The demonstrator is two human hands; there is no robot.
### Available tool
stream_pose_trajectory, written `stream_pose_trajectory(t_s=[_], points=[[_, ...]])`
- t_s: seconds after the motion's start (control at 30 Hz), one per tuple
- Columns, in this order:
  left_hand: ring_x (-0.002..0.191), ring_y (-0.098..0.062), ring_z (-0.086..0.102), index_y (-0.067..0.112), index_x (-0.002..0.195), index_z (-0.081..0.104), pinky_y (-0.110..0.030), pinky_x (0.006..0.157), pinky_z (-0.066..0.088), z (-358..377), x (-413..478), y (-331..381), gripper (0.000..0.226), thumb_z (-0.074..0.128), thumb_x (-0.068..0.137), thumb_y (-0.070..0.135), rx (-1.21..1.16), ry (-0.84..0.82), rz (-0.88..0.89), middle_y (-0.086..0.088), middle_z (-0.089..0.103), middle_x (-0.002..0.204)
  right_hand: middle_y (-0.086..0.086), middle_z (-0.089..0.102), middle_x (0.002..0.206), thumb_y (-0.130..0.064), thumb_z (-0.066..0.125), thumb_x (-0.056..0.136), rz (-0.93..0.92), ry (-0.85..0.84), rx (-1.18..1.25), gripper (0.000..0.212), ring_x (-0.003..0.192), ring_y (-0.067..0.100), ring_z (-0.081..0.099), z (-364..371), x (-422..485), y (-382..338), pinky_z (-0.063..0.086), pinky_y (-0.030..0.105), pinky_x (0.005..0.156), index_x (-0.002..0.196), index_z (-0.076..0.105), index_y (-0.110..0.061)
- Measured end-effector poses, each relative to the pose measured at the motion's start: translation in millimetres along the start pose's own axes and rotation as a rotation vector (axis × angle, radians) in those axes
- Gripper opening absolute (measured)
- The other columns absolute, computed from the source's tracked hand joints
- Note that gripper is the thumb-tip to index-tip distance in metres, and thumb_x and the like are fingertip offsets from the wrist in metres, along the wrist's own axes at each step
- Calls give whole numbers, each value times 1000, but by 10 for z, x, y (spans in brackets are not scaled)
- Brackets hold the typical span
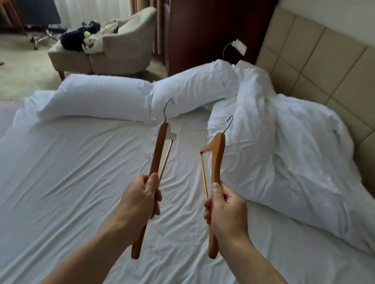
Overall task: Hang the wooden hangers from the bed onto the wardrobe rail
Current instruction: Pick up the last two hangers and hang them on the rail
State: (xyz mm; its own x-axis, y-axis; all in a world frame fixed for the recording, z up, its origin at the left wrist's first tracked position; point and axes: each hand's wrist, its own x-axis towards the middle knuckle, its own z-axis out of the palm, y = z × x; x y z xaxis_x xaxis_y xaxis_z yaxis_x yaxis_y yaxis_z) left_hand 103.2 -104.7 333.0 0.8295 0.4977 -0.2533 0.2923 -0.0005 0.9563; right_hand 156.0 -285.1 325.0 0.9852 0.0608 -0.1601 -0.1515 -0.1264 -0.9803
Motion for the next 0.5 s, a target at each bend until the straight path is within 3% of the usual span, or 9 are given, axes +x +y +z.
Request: stream_pose_trajectory(t_s=[0.13, 0.23, 0.37, 0.5], points=[[42, -12, 53, 5, 114, 61, -32, 47, 44, 13, -175, 375, 30, 42, 116, 29, -10, -21, 35, -10, 63, 77, 3, 62, 64, -32, 51, 109, -43, 42, -3, 31, 51, 12, 58, -251, -127, -363, 51, 23, 51, 121, 74, -16], [42, -14, 53, 3, 114, 61, -33, 46, 43, 60, -308, 669, 32, 43, 116, 29, -14, -41, 47, -10, 63, 75, 4, 61, 66, -31, 51, 109, -49, 71, 5, 29, 52, 13, 56, -450, -246, -654, 50, 23, 50, 114, 74, -14], [40, -13, 53, 3, 113, 62, -31, 46, 41, 135, -488, 1095, 32, 44, 115, 29, -41, -103, 62, -10, 63, 73, 1, 62, 65, -31, 50, 109, -73, 118, 11, 25, 54, 15, 57, -675, -453, -1052, 51, 27, 53, 120, 71, -23], [42, -14, 53, 2, 115, 61, -32, 45, 39, 209, -645, 1517, 34, 44, 115, 31, -52, -198, 84, -10, 61, 73, 3, 61, 64, -32, 49, 108, -79, 202, -23, 30, 56, 18, 58, -841, -702, -1459, 51, 31, 54, 110, 74, -16]])
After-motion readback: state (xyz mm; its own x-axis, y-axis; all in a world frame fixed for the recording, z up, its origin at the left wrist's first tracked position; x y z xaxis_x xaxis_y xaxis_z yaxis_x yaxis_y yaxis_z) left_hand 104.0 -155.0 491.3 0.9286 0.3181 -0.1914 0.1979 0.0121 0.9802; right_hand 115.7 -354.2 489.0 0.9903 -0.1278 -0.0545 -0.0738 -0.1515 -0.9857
